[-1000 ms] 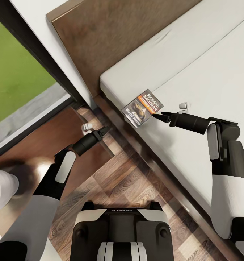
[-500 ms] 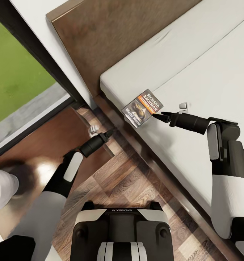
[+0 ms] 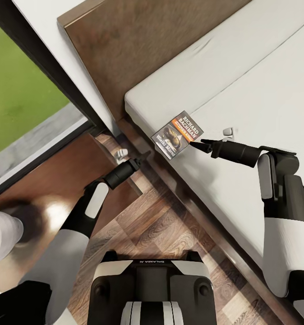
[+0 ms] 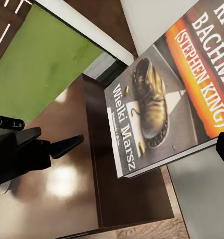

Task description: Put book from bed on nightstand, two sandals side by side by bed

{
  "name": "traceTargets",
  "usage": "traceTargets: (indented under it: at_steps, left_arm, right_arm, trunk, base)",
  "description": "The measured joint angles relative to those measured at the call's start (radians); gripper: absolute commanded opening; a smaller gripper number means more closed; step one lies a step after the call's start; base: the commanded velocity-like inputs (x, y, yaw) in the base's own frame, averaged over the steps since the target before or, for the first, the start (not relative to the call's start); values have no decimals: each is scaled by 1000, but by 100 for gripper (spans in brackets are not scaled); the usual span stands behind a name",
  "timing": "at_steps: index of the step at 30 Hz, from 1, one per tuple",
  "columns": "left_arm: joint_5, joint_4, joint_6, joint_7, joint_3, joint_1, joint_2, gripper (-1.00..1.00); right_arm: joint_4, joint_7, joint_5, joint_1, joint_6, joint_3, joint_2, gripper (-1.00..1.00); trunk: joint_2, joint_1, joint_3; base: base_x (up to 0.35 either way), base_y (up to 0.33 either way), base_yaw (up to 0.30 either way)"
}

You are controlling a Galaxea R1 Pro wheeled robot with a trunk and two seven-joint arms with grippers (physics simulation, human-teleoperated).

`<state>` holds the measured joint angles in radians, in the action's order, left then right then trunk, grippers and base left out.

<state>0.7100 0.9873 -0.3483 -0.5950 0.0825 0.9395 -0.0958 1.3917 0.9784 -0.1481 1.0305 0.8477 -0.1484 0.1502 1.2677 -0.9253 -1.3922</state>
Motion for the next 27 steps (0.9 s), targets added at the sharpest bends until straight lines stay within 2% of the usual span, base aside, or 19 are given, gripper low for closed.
traceTargets:
  at_steps: [5, 9, 15, 20, 22, 27]
  left_arm:
    - [0, -22, 1, 0, 0, 13, -1, 100]
    - [0, -87, 3, -1, 0, 55, -1, 100]
    - [0, -135, 7, -2, -1, 83, -1, 100]
    - [0, -200, 51, -1, -1, 119, -2, 100]
    - [4, -189, 57, -6, -13, 131, 9, 100]
    - [2, -167, 56, -3, -27, 143, 37, 100]
  right_arm:
    - [0, 0, 0, 0, -2, 0, 0, 100]
    - [0, 0, 0, 0, -17, 2, 0, 100]
    - [0, 0, 1, 0, -18, 1, 0, 100]
    - [0, 0, 1, 0, -18, 0, 0, 100]
    - [4, 11, -2, 1, -20, -1, 8, 100]
    - [2, 4, -2, 3, -21, -4, 4, 100]
  trunk:
    - [0, 0, 0]
    - [0, 0, 0]
    - [0, 0, 0]
    - [0, 0, 0]
    - [0, 0, 0]
    - [0, 0, 0]
  base:
    - [0, 0, 0]
    - [0, 0, 0]
    - [0, 0, 0]
    - [0, 0, 0]
    - [0, 0, 0]
    - [0, 0, 0]
